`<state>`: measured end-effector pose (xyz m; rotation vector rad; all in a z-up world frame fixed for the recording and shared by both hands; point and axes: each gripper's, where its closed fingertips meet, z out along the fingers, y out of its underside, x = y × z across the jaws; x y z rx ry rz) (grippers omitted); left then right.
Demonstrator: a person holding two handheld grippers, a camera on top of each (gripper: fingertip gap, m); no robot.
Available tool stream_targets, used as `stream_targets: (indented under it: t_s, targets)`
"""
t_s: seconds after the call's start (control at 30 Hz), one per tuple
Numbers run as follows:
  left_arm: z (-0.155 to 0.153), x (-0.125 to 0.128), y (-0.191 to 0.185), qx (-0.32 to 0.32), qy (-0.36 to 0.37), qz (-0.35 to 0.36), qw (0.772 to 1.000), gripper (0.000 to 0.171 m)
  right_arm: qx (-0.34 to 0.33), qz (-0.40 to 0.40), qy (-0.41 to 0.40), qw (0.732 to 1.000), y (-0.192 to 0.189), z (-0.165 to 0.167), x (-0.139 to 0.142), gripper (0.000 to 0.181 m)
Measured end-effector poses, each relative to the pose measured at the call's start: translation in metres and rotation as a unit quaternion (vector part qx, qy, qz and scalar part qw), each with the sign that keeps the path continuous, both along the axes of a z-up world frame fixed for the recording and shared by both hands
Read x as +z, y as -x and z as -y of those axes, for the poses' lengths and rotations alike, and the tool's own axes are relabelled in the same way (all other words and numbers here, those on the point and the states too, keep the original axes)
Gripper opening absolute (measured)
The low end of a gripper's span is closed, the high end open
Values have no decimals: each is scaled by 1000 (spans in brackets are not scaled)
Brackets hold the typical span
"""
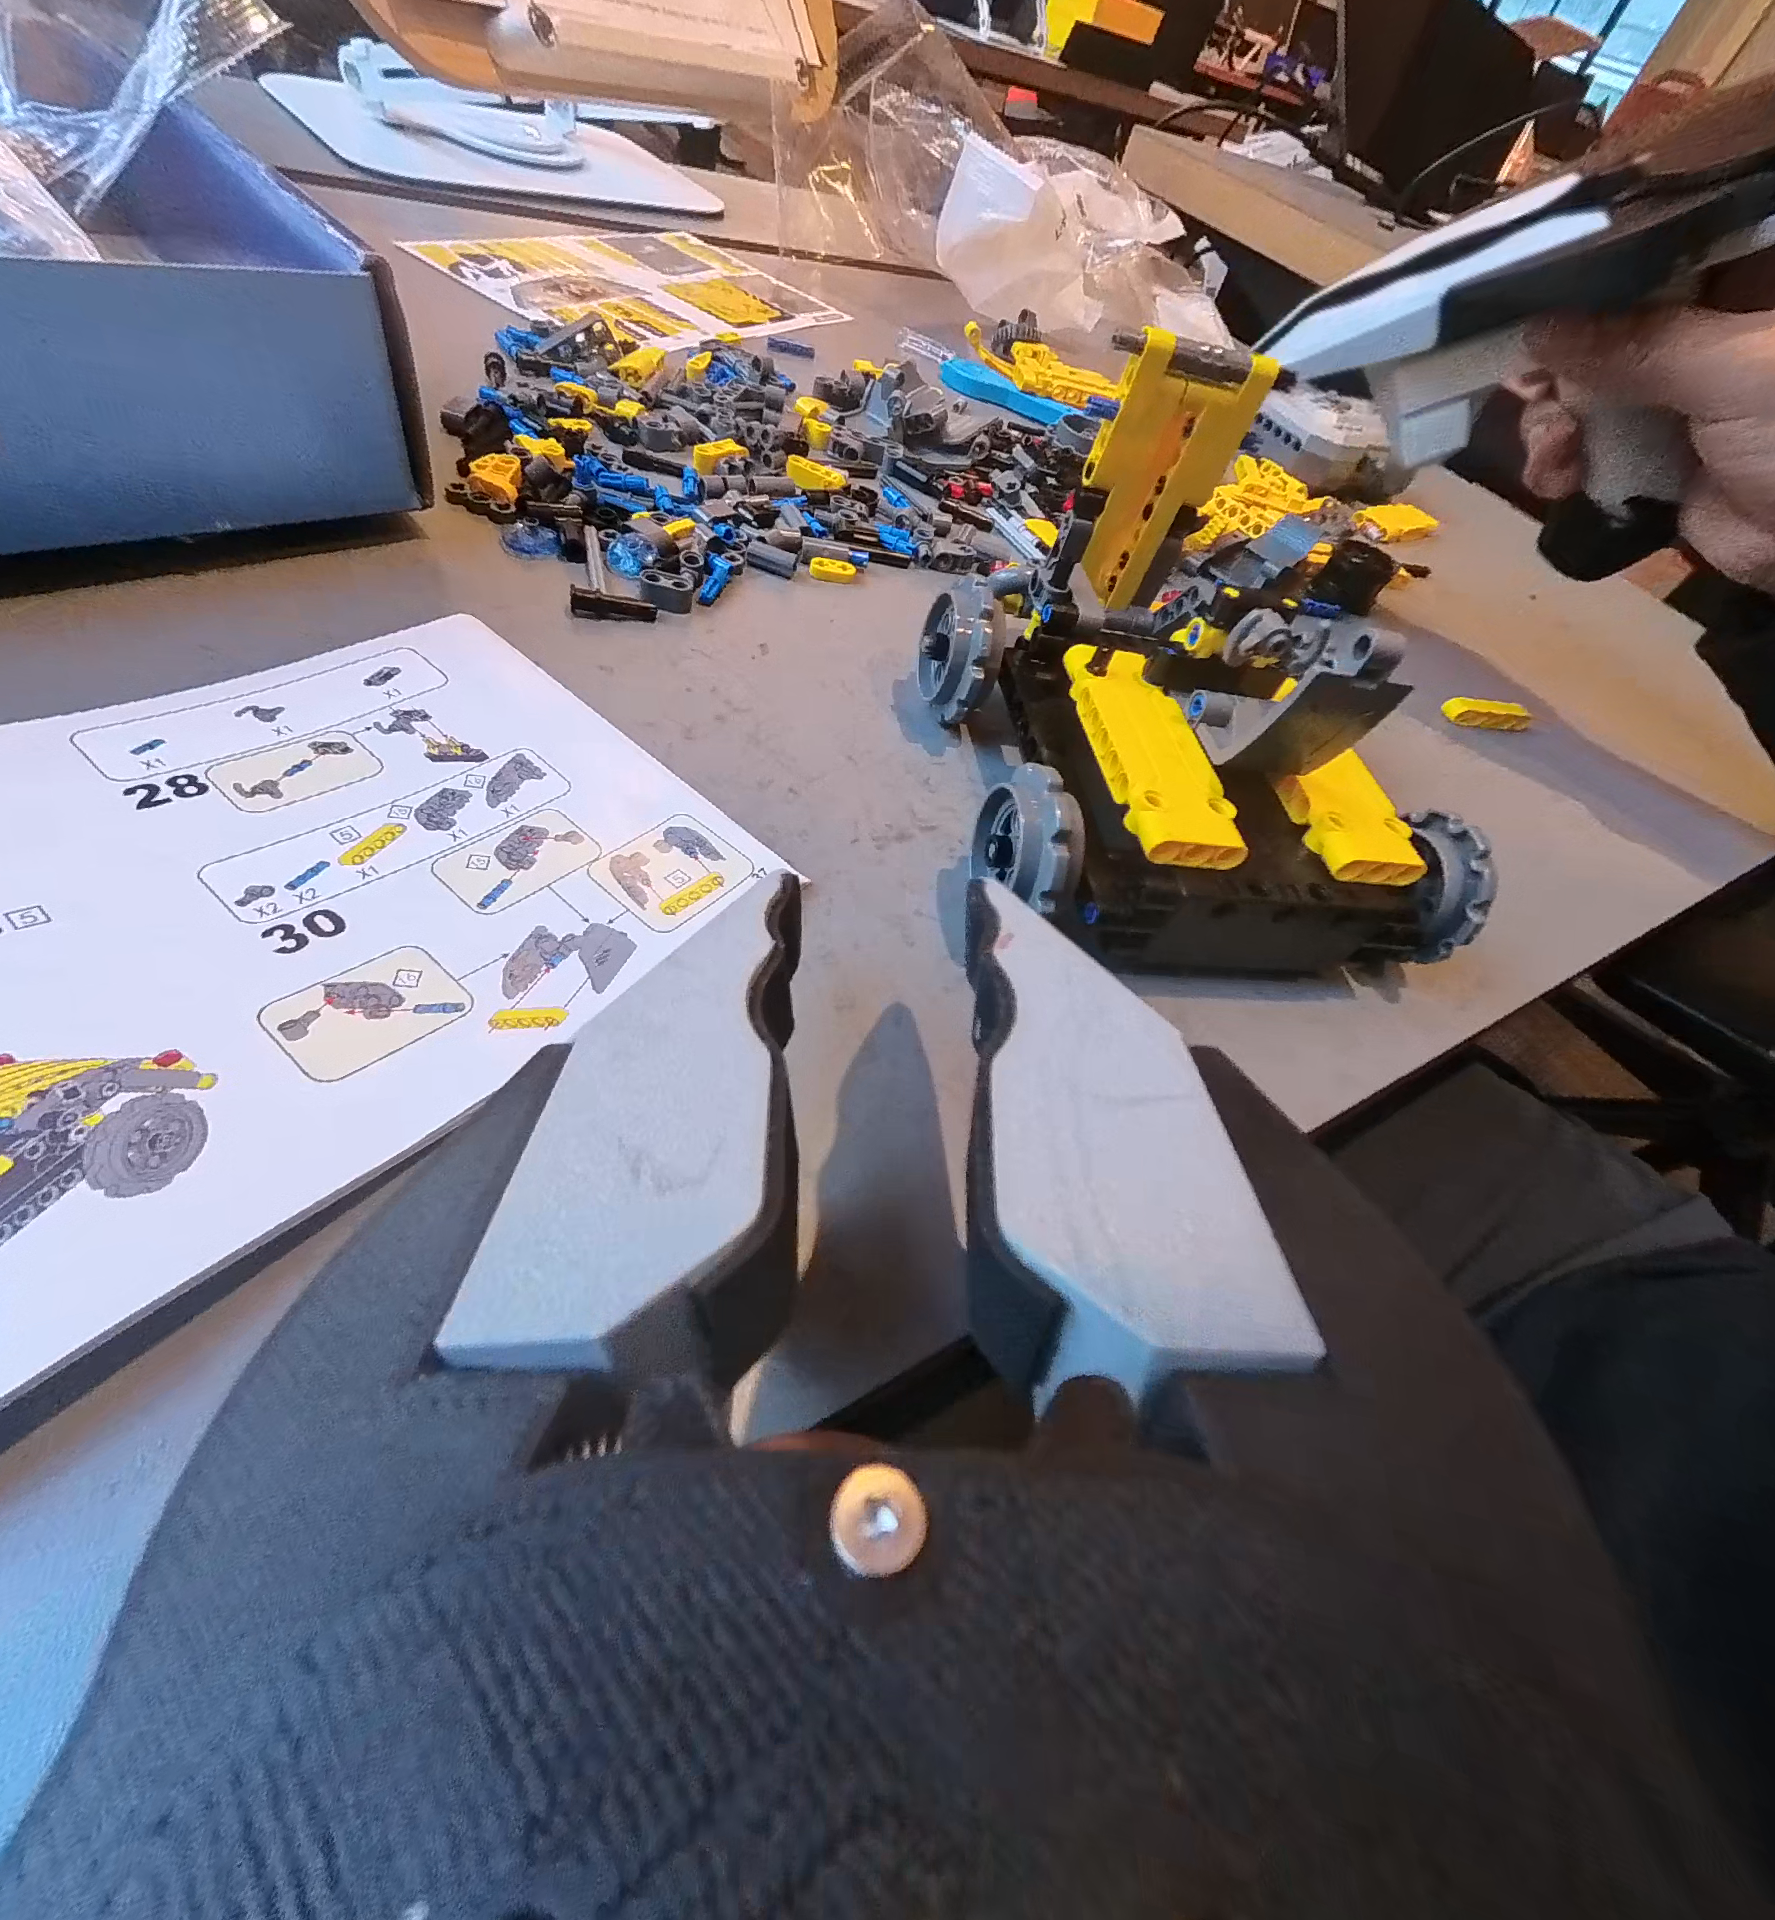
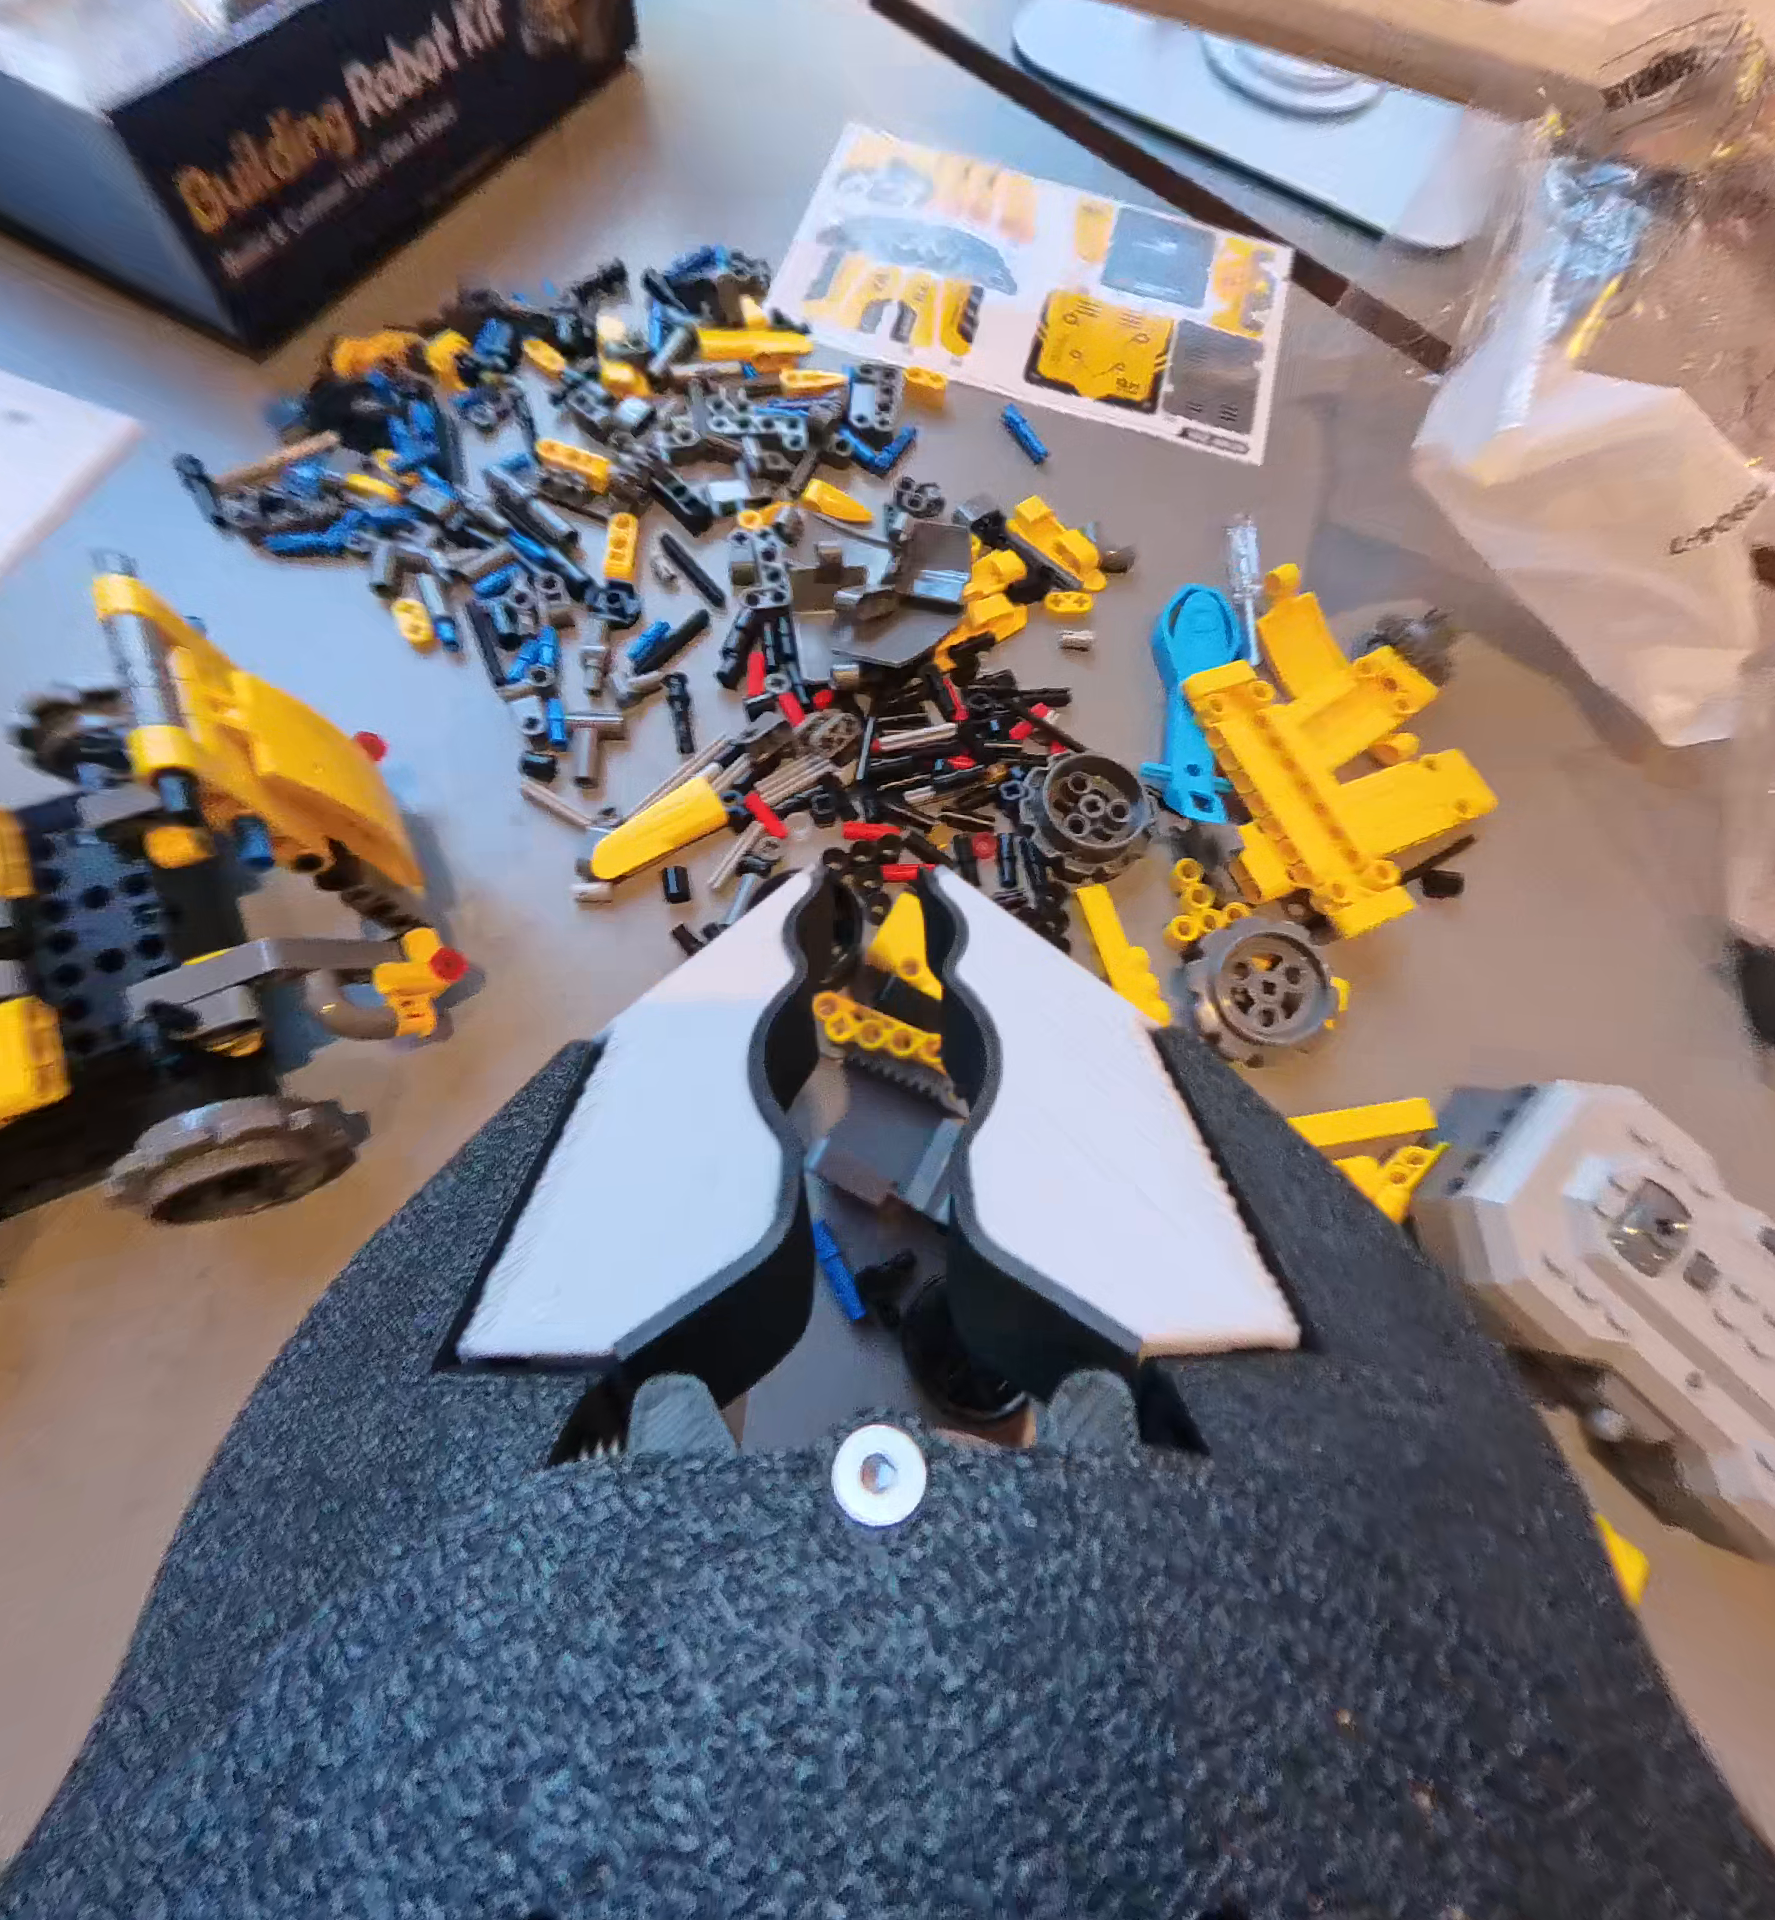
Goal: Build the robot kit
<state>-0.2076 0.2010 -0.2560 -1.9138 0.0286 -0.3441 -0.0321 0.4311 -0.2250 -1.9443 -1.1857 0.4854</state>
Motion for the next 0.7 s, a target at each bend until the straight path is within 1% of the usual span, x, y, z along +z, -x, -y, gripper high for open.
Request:
stream_targets:
  t_s: [0.03,0.07,0.13,0.17,0.2,0.23,0.27,0.3,0.37,0.4,0.43,0.47,0.53,0.6,0.7]
  targets:
    - [0,1,-1,-2,-2,1,1000,29,15,-16,17,1000,0,5,3,17]
    - [0,1,-1,-3,-4,2,1000,30,56,-35,42,997,3,20,7,17]
    - [-1,0,-1,-2,-1,-1,1000,30,186,-67,78,977,9,65,19,13]
    - [-1,0,0,-2,-2,-2,1000,30,246,-62,80,964,5,87,21,11]
    - [-1,0,0,-2,-2,-1,1000,30,282,-43,71,956,-2,100,18,12]
    - [-1,0,0,-1,-2,0,1000,30,293,-15,57,954,-10,104,13,11]
    - [-1,0,0,-2,-2,0,1000,30,278,14,45,960,-19,99,8,11]
    - [0,0,-1,-2,-1,-2,1000,31,240,40,43,969,-28,86,3,12]
    - [0,-1,-1,-2,0,-5,1000,31,121,104,58,986,-58,52,-10,15]
    - [0,-1,-2,-2,0,-7,1000,31,59,143,52,987,-77,37,-15,21]
    - [0,-1,-3,-2,0,-10,1000,31,22,166,41,985,-91,29,-15,21]
    - [0,-1,-3,-3,1,-12,1000,31,12,165,37,986,-95,31,-12,18]
    - [0,-1,-5,-4,0,-15,1000,31,22,132,61,989,-88,46,-5,14]
    - [0,-1,-6,-5,0,-18,1000,31,36,119,79,989,-78,55,-5,14]
    - [1,-2,-7,-7,1,-24,1000,31,68,89,54,992,-50,56,-5,17]
